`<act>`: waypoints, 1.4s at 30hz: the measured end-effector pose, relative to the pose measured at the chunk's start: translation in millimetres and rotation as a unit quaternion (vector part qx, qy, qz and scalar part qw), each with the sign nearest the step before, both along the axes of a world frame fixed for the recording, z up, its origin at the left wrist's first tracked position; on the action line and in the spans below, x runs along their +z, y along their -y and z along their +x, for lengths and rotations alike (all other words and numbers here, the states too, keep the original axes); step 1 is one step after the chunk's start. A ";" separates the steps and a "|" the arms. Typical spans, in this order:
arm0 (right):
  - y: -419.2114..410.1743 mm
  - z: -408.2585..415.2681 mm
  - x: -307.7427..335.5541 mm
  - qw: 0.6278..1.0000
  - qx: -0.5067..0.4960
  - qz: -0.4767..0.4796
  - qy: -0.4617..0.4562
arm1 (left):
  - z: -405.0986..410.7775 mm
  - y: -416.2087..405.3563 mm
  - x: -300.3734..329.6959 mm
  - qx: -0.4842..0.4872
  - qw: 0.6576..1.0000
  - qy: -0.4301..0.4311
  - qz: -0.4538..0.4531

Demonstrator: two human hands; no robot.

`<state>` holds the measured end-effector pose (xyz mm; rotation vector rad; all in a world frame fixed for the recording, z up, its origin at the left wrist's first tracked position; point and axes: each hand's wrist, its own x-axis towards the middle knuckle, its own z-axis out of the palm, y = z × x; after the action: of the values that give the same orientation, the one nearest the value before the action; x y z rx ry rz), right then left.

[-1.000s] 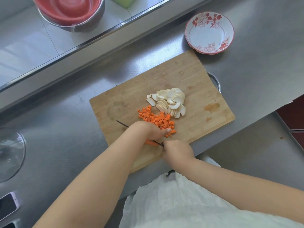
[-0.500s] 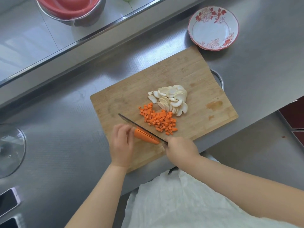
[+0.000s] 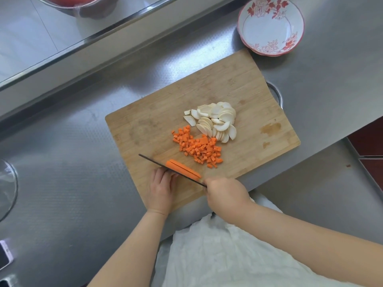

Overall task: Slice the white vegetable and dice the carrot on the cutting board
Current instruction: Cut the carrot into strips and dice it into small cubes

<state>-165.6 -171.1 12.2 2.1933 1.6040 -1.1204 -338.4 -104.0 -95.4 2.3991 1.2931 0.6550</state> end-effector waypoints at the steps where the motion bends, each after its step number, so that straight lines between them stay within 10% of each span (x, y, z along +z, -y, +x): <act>1: 0.4 -0.2 0.2 1.000 -0.001 0.000 -0.003 | 0.0 0.6 -0.2 0.000 1.000 -0.001 -0.002; 42: -14.3 -4.9 -5.7 0.996 -0.042 -0.081 -0.009 | -5.1 -0.1 -13.1 -0.027 0.999 0.019 0.000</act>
<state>-170.5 -156.8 6.5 2.1688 1.3865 -1.2481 -343.4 -103.8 -108.6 2.4006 1.2079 0.6820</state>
